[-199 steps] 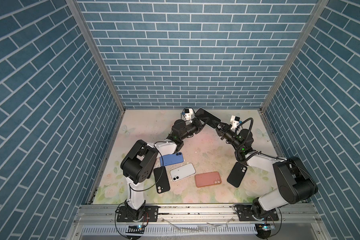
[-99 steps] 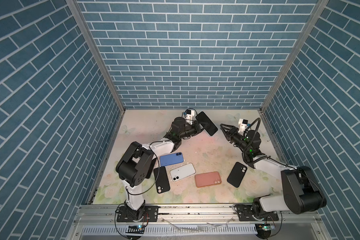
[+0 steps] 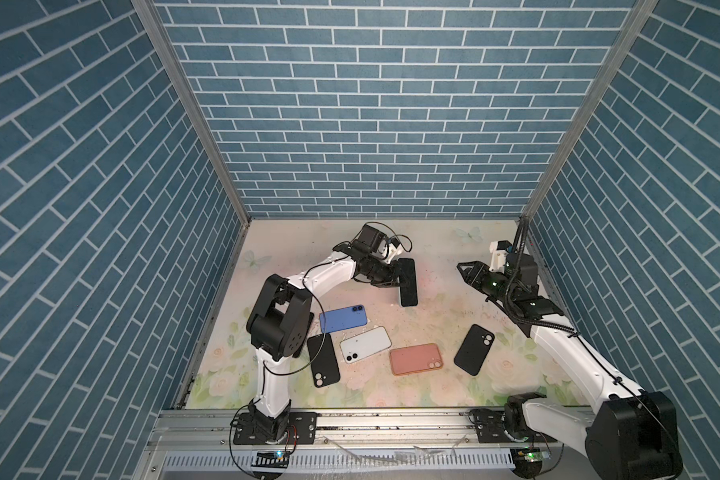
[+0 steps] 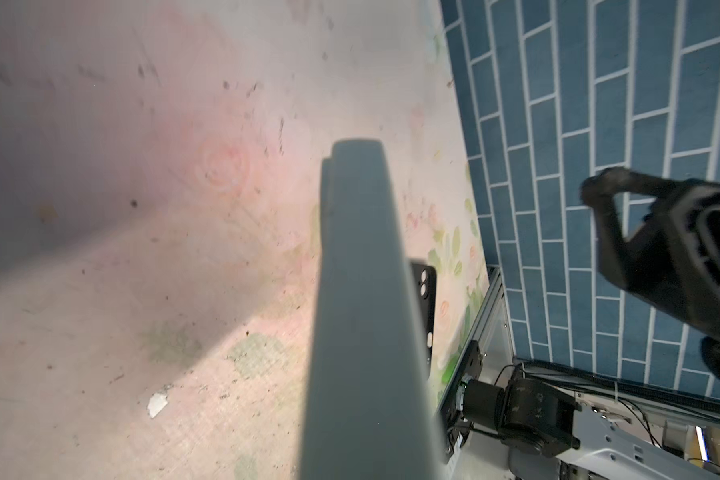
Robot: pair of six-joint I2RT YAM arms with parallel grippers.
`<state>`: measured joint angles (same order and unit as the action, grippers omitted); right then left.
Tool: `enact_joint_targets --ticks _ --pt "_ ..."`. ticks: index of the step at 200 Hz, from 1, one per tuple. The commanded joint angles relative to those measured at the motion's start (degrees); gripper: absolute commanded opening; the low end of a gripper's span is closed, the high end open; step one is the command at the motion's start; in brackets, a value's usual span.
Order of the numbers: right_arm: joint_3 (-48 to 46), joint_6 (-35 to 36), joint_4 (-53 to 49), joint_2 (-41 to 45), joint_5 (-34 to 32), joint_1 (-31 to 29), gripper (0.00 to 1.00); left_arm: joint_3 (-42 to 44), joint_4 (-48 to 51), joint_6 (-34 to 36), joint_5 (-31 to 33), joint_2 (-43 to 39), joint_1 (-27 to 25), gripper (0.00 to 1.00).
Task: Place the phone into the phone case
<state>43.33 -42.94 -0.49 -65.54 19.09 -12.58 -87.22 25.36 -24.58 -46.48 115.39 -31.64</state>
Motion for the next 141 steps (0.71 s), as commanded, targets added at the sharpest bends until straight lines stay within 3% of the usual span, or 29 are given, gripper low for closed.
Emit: enact_joint_targets --ticks 1,63,79,141 --pt "-0.04 2.27 -1.98 -1.51 0.02 0.21 0.39 -2.36 1.65 0.86 -5.41 1.76 0.09 0.00" --pt "-1.54 1.36 -0.56 -1.28 0.33 0.19 0.39 -4.18 0.47 -0.56 -5.99 8.43 0.43 0.02" --pt "-1.66 1.37 -0.56 -1.35 0.33 0.19 0.39 -4.27 0.55 -0.39 -5.62 9.44 0.61 0.11" --pt "-1.41 1.12 0.45 -2.71 0.77 0.16 0.39 -7.02 4.40 1.98 -4.09 12.60 1.24 0.21"
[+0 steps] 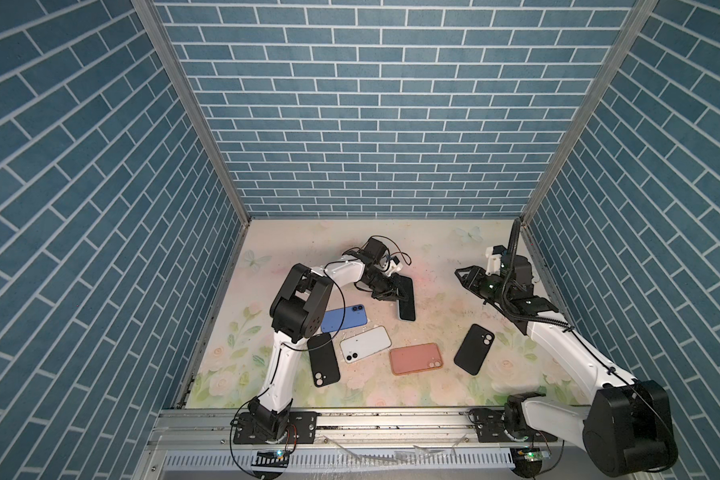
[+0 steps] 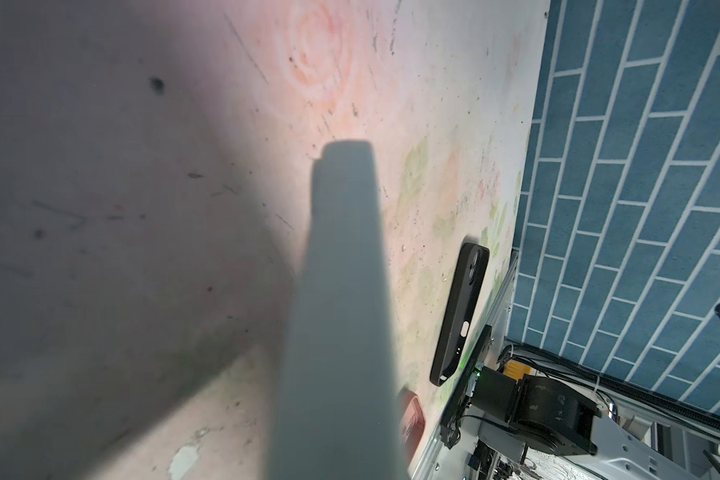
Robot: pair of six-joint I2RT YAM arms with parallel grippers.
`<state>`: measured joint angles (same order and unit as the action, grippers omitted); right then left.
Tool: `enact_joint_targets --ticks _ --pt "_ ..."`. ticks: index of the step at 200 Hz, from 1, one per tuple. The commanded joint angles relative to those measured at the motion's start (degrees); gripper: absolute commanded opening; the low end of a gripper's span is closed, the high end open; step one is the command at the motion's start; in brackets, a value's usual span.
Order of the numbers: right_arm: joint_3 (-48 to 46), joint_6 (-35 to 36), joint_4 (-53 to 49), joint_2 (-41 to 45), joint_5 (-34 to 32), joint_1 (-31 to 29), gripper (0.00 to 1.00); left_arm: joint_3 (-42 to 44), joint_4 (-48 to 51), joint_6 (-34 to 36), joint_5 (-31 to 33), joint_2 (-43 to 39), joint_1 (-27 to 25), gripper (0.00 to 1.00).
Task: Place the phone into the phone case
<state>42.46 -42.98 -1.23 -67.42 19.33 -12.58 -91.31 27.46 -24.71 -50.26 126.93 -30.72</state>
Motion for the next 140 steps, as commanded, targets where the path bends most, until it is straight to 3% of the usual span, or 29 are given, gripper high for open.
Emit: enact_joint_targets --ticks 1,96,140 --pt "-0.54 1.15 1.17 -0.85 0.57 0.18 0.39 -2.92 2.36 2.12 -0.25 1.09 0.32 0.22" --pt "-1.06 1.50 0.61 -0.87 0.09 0.23 0.39 -2.08 1.47 2.01 3.93 2.18 2.72 0.41" --pt "-1.18 1.66 0.51 -0.42 0.00 0.23 0.39 1.63 -1.01 0.81 9.27 -2.38 3.45 0.56"
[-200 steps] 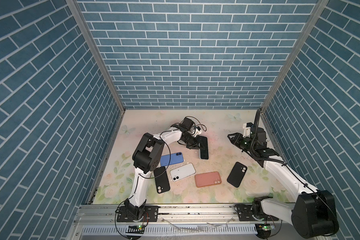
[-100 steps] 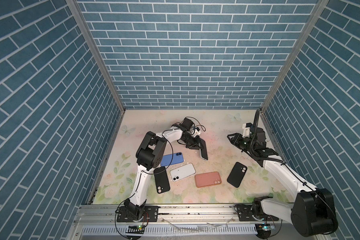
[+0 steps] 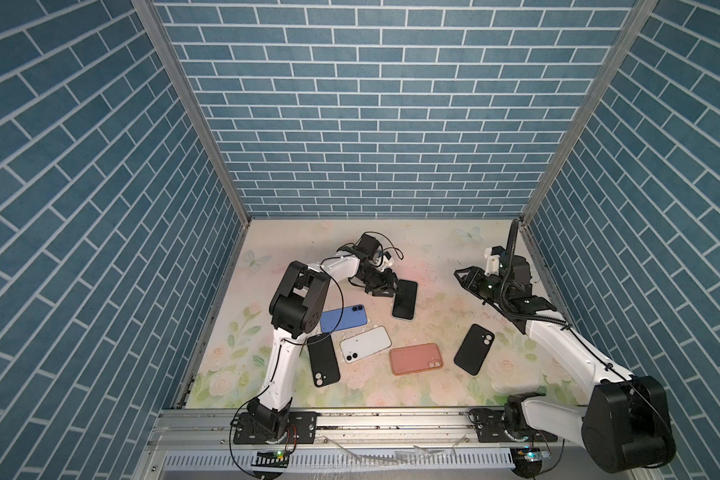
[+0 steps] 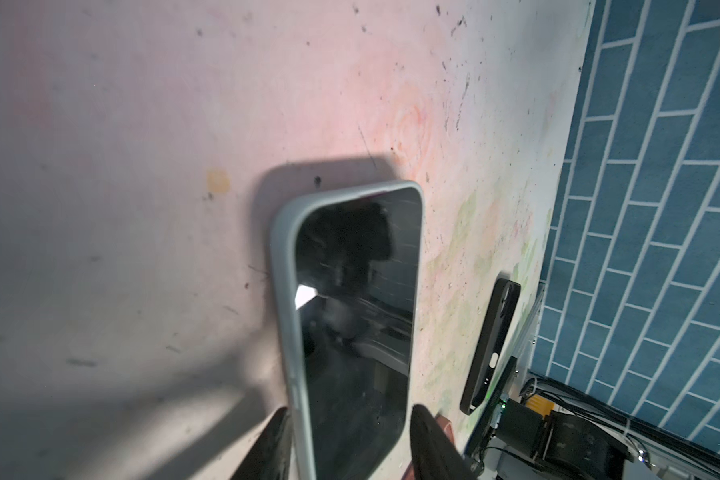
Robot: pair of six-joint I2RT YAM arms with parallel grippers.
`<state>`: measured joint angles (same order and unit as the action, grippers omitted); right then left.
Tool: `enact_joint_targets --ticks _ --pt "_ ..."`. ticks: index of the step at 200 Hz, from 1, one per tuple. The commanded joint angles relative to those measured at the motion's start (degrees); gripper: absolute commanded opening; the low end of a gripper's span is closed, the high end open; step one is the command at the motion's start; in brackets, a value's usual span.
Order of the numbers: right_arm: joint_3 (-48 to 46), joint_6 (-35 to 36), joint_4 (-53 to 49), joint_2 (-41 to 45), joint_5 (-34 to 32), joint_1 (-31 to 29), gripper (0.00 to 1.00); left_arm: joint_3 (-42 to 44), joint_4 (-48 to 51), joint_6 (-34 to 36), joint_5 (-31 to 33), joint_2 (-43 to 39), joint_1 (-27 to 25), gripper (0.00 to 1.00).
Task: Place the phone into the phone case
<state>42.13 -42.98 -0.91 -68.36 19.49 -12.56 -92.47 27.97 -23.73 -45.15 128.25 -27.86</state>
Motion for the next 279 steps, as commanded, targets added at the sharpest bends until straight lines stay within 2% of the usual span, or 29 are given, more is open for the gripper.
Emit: enact_joint_targets --ticks 1,30,55,74,111,129,147,193,232,279 --pt "-0.88 1.71 0.19 0.56 -0.15 0.23 0.39 2.98 -1.69 -0.18 4.44 -3.92 0.64 0.57" --pt "0.15 3.93 -0.45 0.45 1.31 0.18 0.39 6.47 -2.15 0.22 13.50 -12.18 1.47 0.73" --pt "2.63 7.01 -1.62 -1.61 7.84 -0.09 0.39 10.15 0.10 1.32 21.62 -21.41 1.49 0.90" --pt "5.34 10.11 -4.54 -4.34 11.53 -2.03 0.40 13.21 3.38 1.83 24.83 -28.27 1.44 0.99" --pt "10.25 16.70 -12.11 -9.73 11.98 -10.06 0.42 20.53 14.46 0.45 26.06 -38.97 1.48 1.00" --pt "10.60 17.01 -13.68 -11.41 12.33 -13.02 0.44 25.06 20.01 -1.04 24.70 -43.19 1.42 1.00" --pt "10.17 16.51 -14.12 -12.19 12.33 -15.56 0.48 31.53 21.01 -4.62 21.87 -48.61 1.37 0.99" --pt "9.29 13.76 -14.03 -16.47 12.60 -23.43 0.56 44.31 15.69 -12.26 17.60 -58.55 0.93 1.00" --pt "9.26 11.36 -11.57 -21.79 13.28 -29.33 0.57 51.78 4.86 -18.55 13.63 -57.98 0.91 1.00" --pt "9.95 9.17 -7.48 -26.98 14.12 -32.77 0.58 56.63 -1.72 -22.95 15.39 -57.80 0.96 1.00"
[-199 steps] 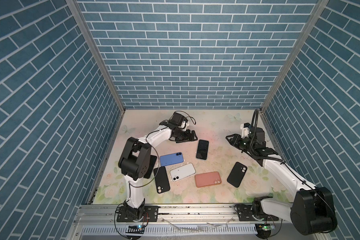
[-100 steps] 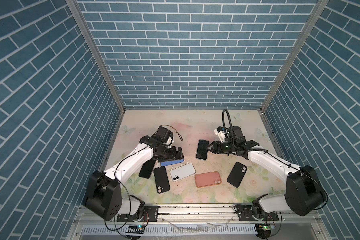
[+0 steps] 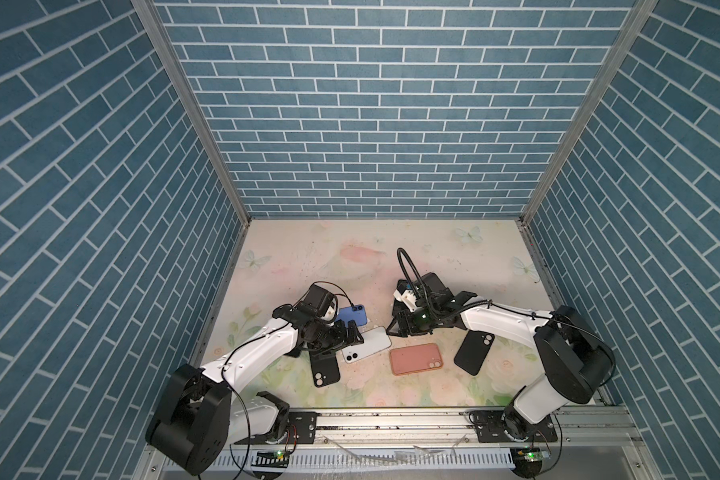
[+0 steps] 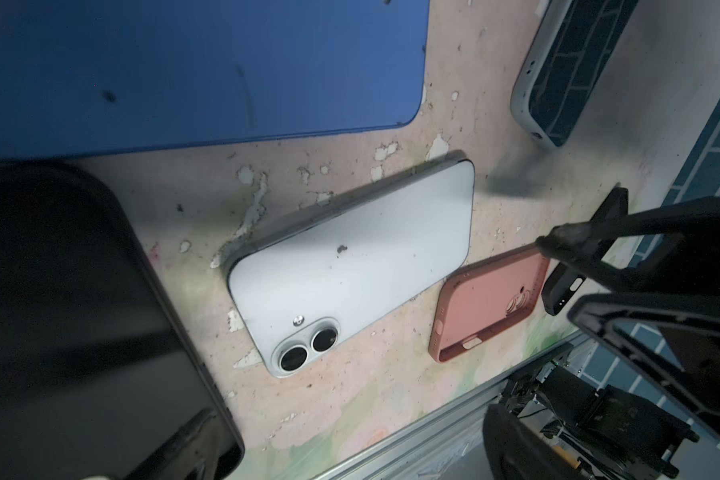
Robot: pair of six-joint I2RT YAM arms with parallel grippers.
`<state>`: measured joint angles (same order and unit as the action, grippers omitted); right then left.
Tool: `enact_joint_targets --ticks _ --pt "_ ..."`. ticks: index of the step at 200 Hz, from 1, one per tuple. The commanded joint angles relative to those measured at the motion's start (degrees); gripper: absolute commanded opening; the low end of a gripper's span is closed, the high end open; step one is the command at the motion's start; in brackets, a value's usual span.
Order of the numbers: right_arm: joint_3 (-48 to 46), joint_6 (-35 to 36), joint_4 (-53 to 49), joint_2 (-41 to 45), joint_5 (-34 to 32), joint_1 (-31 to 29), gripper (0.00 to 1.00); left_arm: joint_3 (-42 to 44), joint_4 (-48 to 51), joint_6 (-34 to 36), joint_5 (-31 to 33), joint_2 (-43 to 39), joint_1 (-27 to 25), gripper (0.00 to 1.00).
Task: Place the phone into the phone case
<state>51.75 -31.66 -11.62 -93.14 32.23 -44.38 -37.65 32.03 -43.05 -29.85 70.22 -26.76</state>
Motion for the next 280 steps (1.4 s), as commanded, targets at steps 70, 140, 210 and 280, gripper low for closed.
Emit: enact_joint_targets --ticks 70,140,210,280 --pt "1.25 -3.10 5.03 -6.35 2.07 -1.05 0.58 3.41 -12.04 -5.29 -0.19 5.38 -0.13 1.00" --pt "2.21 -3.06 6.04 -9.94 3.08 -1.01 0.58 3.53 -15.69 -5.87 -0.99 9.92 -0.15 1.00" --pt "0.72 -4.14 13.61 -10.03 11.93 -0.93 0.57 4.51 -21.82 -6.35 -3.26 13.40 -0.13 1.00" --pt "-5.75 -10.27 30.90 -4.14 16.79 -0.79 0.55 4.80 -24.49 -5.96 -4.08 13.21 -0.13 1.00"
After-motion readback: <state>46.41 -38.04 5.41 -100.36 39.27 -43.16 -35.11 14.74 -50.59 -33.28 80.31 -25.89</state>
